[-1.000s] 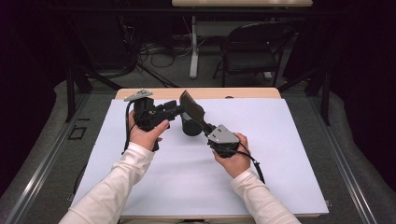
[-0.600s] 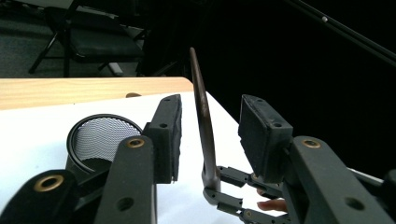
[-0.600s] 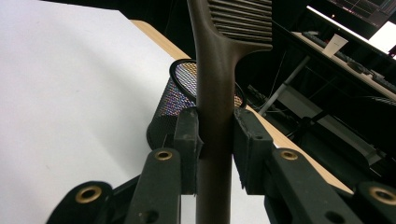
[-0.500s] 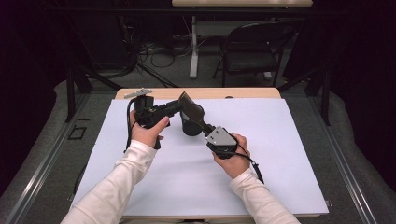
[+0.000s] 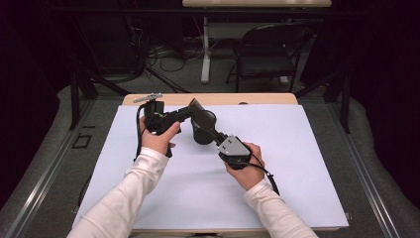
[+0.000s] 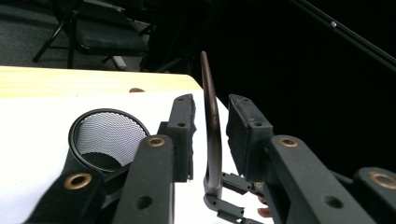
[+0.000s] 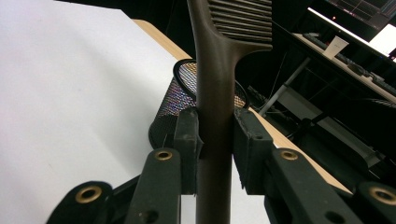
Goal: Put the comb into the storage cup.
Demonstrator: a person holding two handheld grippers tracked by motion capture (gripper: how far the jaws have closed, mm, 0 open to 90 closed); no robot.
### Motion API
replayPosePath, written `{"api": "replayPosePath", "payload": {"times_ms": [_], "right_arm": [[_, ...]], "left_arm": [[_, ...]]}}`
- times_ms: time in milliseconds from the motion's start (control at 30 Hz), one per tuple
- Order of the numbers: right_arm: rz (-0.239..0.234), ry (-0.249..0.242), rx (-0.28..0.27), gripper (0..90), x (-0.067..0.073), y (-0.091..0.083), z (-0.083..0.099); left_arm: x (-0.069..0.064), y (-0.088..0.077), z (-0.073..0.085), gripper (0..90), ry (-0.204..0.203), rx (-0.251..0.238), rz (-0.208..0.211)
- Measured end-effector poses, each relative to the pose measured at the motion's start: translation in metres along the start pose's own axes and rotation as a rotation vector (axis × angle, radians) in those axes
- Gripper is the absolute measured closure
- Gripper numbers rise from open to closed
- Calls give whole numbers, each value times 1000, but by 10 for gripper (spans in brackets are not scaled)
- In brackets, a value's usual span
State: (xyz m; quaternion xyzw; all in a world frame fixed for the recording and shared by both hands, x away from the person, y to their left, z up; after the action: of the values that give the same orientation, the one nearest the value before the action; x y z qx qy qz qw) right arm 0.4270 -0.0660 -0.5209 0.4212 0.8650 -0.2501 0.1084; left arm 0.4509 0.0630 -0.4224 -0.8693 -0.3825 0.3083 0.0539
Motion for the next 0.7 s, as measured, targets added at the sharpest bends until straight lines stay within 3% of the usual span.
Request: {"api": "replayPosePath", "payload": {"times_ms": [700], "right_arm": [[-1, -4, -1, 730, 2, 0, 0]], "left_arm": [[-1, 5, 2, 824, -33, 7, -3]]}}
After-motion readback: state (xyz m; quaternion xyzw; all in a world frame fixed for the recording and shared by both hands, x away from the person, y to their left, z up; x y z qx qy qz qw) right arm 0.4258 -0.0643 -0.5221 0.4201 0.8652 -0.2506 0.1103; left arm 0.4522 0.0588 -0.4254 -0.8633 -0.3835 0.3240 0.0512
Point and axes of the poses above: each handheld gripper's, and its own axes: y roughly forward along the jaws, z roughly out of its underside, x roughly to its left, the point moved 9 cm from there along y, roughly forward along the jaws, and after that the axes turned 5 degrees about -z, right-handed, at the moved point
